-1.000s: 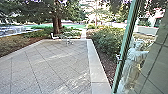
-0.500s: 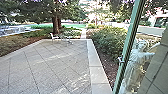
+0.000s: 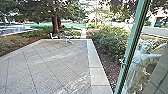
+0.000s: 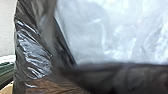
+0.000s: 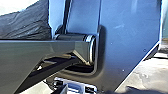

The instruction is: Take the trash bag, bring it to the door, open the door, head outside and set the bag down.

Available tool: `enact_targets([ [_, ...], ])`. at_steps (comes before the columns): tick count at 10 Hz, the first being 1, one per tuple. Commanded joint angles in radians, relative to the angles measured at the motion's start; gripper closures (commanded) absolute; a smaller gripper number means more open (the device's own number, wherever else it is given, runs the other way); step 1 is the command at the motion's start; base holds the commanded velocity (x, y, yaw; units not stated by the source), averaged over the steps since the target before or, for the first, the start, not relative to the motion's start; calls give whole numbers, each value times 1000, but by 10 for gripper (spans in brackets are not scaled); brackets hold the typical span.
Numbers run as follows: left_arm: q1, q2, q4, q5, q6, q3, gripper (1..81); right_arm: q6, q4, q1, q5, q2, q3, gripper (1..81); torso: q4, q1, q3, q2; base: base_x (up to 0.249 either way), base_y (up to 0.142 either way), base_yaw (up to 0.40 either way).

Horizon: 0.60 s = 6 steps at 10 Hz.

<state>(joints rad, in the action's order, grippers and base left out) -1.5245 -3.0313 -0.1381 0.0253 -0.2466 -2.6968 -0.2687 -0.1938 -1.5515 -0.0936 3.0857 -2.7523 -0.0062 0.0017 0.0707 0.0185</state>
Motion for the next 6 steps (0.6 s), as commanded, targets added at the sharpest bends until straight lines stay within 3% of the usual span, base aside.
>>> enact_targets([
  [1, 39, -5, 2, 65, -7, 5, 811, -4, 2, 35, -69, 13, 8, 10, 0, 0, 0, 0, 112, 0, 0],
  [6, 39, -3, 2, 65, -7, 5, 811, -4, 1, 32, -69, 13, 10, 10, 0, 0, 0, 0, 112, 0, 0],
])
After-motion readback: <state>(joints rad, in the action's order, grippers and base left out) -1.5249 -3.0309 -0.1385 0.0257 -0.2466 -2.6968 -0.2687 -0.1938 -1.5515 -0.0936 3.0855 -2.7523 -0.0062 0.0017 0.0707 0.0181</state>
